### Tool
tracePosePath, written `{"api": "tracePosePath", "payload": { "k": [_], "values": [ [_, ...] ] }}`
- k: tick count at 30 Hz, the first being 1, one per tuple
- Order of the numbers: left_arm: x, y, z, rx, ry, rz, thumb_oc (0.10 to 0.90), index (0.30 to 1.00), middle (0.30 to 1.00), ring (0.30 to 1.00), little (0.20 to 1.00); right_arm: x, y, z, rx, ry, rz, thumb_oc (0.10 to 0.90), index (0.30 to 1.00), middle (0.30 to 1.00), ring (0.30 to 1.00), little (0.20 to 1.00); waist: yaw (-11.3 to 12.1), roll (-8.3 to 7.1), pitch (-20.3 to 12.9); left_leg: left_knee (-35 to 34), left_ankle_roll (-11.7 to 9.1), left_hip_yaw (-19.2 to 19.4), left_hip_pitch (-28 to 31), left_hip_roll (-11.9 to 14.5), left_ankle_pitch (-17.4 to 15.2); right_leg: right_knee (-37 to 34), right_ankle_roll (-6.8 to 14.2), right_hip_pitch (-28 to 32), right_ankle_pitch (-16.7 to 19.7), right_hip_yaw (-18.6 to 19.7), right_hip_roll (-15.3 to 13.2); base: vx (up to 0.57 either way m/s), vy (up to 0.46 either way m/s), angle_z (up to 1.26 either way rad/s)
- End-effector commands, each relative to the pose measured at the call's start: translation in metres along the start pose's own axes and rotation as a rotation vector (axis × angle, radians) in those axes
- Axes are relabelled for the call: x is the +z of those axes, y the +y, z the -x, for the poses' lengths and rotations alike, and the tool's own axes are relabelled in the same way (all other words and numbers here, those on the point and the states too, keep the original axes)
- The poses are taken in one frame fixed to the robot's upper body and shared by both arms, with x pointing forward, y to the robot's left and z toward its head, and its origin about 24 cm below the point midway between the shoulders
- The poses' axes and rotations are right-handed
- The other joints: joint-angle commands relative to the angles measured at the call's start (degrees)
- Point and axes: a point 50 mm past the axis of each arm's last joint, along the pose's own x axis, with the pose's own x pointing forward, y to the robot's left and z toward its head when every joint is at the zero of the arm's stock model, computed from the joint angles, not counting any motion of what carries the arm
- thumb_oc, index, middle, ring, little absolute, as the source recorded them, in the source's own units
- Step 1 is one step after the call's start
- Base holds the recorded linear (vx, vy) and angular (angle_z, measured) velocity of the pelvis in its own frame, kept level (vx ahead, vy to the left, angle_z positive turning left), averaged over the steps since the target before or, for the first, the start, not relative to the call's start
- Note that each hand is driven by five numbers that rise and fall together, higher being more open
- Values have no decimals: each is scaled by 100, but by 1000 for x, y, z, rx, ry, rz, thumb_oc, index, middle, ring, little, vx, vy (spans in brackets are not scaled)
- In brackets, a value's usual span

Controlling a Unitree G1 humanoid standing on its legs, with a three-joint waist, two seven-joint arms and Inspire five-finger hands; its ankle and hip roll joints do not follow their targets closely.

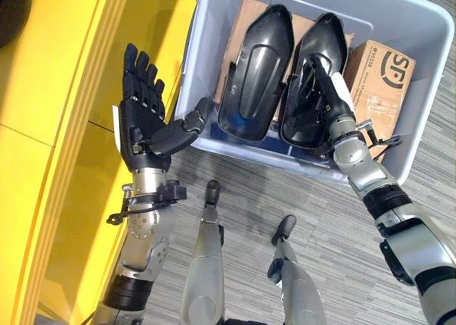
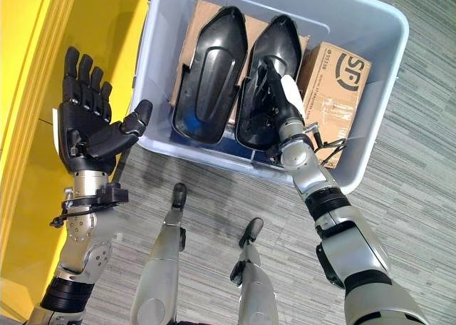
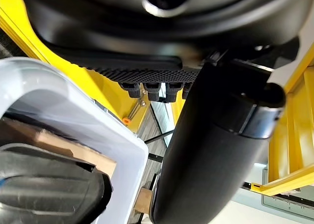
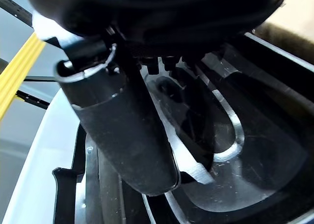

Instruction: Move parts from the plastic box to the shelf.

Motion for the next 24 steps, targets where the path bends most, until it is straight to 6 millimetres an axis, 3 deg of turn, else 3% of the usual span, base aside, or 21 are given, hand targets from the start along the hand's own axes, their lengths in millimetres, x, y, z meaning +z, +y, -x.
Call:
{"api": "tracePosePath", "payload": {
  "k": [1, 7, 12, 19, 24],
  "values": [
    [54, -20, -6, -113, -293, 94, 900, 1000, 1000, 1000, 1000, 40, -21, -19, -33, -150, 66, 900, 1000, 1000, 1000, 1000, 68, 99, -70, 141, 5, 33, -517, -10, 161, 560, 164, 671, -628, 69, -259, 0, 0, 0],
    [55, -23, -6, -132, -294, 107, 900, 1000, 1000, 1000, 1000, 20, -47, -31, -80, -8, 217, 900, 1000, 1000, 1000, 1000, 185, 137, -70, 197, 17, -50, -734, -109, 154, 481, 177, 662, -647, -3, -230, 0, 0, 0],
    [57, -27, -6, -150, -302, 120, 900, 1000, 1000, 1000, 1000, 15, -67, -34, -147, 51, 221, 900, 1000, 1000, 1000, 1000, 243, 162, -70, 227, 21, -90, -834, -168, 148, 415, 191, 687, -664, -62, -215, 8, 1, 12],
    [58, -28, -7, -148, -311, 124, 900, 1000, 1000, 1000, 1000, 24, -87, -38, -209, 43, 251, 900, 1000, 1000, 1000, 1000, 259, 155, -70, 230, 31, -91, -885, -222, 128, 320, 216, 731, -649, -76, -211, 5, 9, 5],
    [61, -27, -8, -138, -329, 121, 900, 1000, 1000, 1000, 1000, 51, -96, -40, -248, -84, 259, 900, 1000, 1000, 1000, 1000, 179, 84, -70, 255, 42, -69, -874, -220, 91, 283, 219, 792, -654, -47, -210, 2, 4, 1]
  ]
}}
